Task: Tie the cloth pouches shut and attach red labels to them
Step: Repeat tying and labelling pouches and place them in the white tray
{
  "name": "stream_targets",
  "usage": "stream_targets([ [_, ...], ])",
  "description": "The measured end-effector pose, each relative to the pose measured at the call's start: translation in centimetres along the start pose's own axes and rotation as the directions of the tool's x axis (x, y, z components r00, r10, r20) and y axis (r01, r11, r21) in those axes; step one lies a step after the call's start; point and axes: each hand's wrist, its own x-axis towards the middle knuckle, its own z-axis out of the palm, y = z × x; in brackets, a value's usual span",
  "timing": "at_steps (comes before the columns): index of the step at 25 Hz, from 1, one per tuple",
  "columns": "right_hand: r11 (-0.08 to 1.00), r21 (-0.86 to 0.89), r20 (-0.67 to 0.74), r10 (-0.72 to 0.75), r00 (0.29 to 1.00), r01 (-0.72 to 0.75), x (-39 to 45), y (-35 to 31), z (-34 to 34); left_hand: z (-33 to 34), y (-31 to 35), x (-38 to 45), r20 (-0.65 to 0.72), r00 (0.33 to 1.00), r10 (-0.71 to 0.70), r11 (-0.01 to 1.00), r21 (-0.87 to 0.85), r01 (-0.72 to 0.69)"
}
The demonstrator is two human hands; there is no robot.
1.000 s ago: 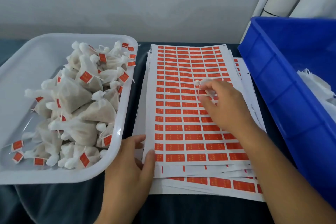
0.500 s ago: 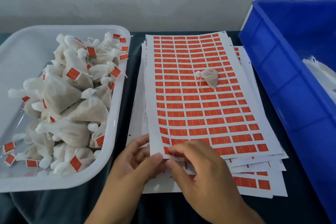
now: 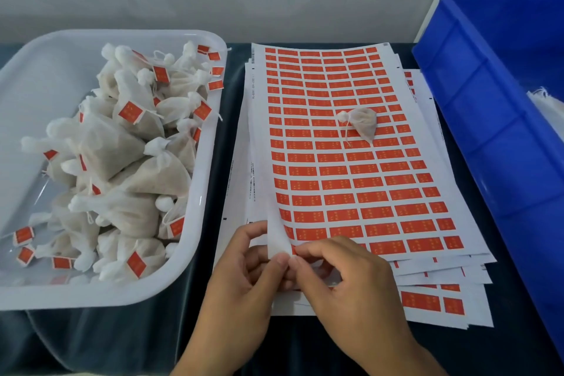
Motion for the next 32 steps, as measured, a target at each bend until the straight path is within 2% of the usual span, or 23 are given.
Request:
stream_targets([
  [5,0.999,0.046,0.024,0.025,0.999,-0.027,0.3,0.1,0.0,0.4,0.0,-0.3,-0.007,0.999,0.032,0.994,0.102,-0.031],
  [9,1.000,-0.018,0.013,-0.009,1.000,0.010,0.3,0.1,0.1,0.4,-0.1,-0.5,-0.025,0.999,0.042,0.989,0.139,-0.039],
  [15,0.991,-0.107,0.086,-0.070,0.994,0.079,0.6,0.0,-0.4,0.3,0.0,-0.6,-0.047,0.998,0.043,0.989,0.144,-0.036],
  [23,0.991,-0.117,0.101,-0.061,0.993,0.072,1.0,0.4,-0.5,0.7,0.2,-0.8,-0.076,0.996,0.039,0.993,0.112,-0.030],
  [28,0.997,0.017,0.046,0.077,0.996,-0.078,1.0,0.6,-0.1,0.8,0.3,-1.0,-0.153,0.987,0.055,0.981,0.193,-0.025],
  [32,0.931,0.252,0.120,0.241,0.963,-0.264,1.6,0.5,-1.5,0.4,0.3,-1.5,-0.151,0.977,0.147,0.910,0.407,-0.074],
])
